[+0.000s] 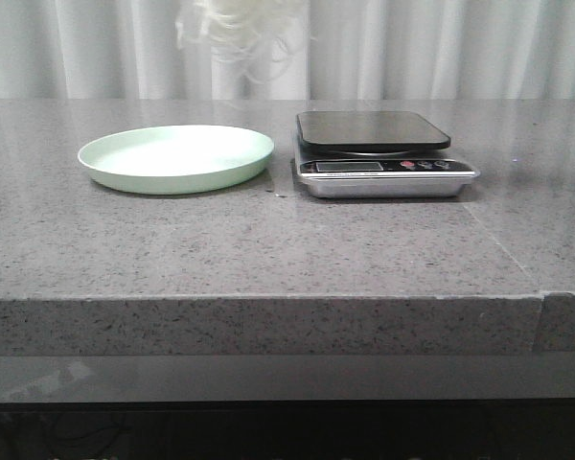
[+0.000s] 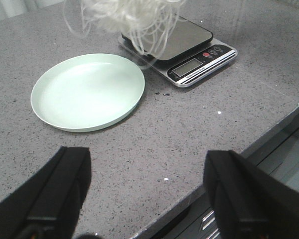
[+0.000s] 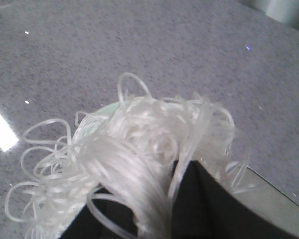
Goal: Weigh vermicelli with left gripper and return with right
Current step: 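Carry the vermicelli to the green plate and release it with the right gripper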
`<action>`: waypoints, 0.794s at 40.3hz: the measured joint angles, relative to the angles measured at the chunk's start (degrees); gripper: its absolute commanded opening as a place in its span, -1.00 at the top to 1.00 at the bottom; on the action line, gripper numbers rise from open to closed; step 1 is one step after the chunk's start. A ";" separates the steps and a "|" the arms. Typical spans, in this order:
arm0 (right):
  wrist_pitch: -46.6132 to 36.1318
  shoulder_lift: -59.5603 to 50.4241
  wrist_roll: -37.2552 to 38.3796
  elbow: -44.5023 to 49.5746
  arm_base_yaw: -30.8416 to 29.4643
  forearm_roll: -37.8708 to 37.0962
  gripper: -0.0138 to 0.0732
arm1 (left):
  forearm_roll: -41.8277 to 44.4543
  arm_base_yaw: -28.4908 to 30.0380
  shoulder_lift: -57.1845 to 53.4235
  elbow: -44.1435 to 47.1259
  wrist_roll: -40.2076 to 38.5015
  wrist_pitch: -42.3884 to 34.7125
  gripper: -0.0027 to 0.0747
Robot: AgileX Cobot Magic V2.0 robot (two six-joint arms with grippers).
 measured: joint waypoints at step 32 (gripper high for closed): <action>-10.65 18.27 0.00 -0.13 7.81 0.90 0.18 | 0.00 0.00 0.00 0.00 0.00 0.00 -0.50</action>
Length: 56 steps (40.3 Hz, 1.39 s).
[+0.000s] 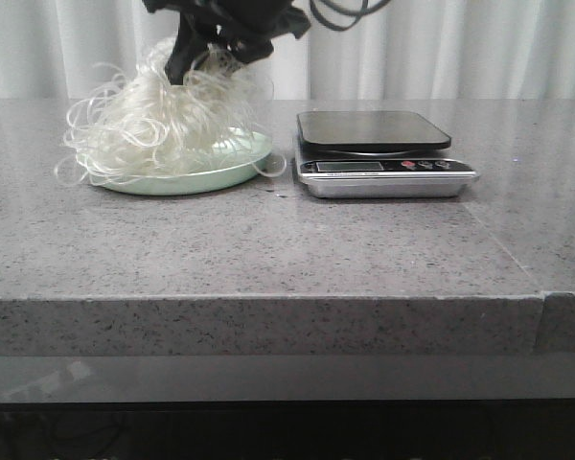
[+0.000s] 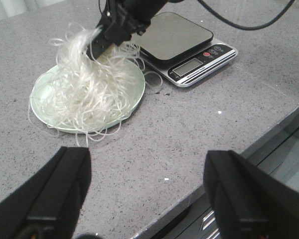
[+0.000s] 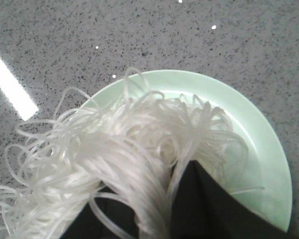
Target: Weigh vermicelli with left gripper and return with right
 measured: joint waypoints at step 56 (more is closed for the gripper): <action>8.76 -43.87 27.86 30.95 0.00 -27.36 -0.38 | 0.00 0.00 0.00 0.00 0.00 -0.02 -0.50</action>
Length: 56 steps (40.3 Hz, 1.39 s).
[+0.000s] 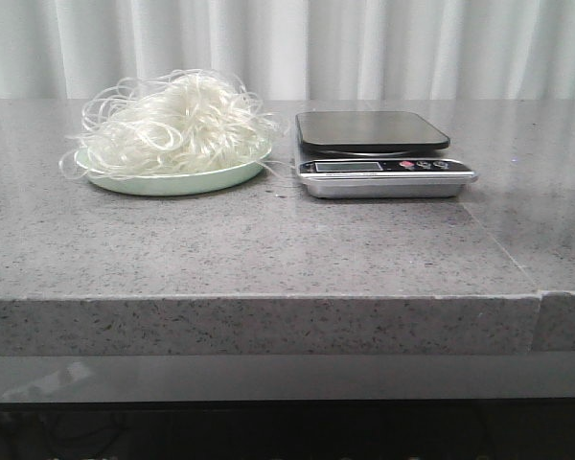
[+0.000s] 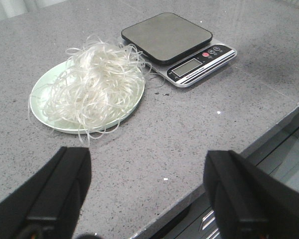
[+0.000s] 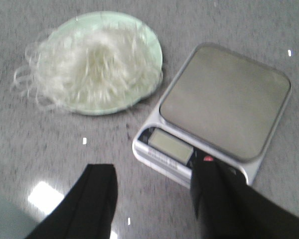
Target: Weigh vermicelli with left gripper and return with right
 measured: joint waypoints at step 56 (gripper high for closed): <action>5.87 -44.72 0.12 29.62 0.00 -0.87 0.30 | 0.00 0.00 0.00 0.00 0.00 0.00 0.53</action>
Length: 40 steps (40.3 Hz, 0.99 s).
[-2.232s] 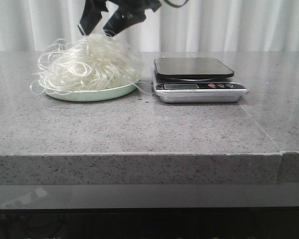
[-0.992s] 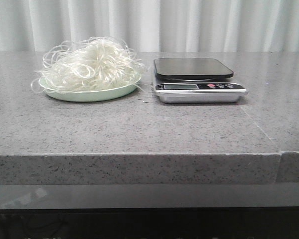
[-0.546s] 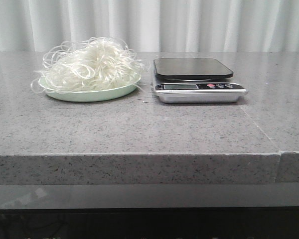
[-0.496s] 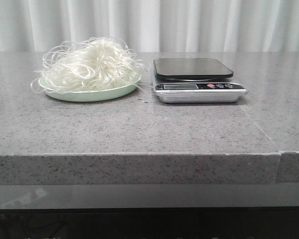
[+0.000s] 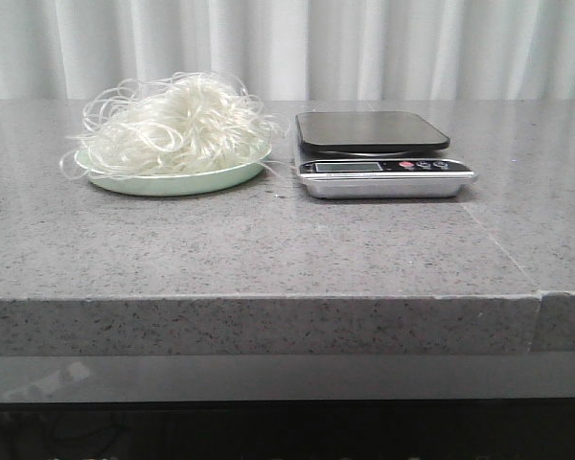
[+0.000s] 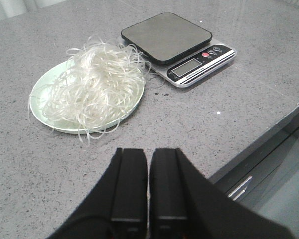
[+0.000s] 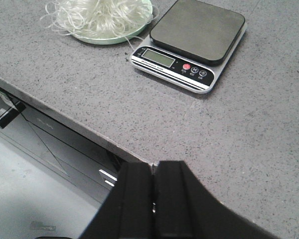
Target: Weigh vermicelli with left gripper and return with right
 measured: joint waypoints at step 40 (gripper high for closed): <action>0.22 0.00 0.10 0.00 0.00 0.00 0.30 | 2.23 23.49 -28.18 33.01 0.00 -22.52 0.53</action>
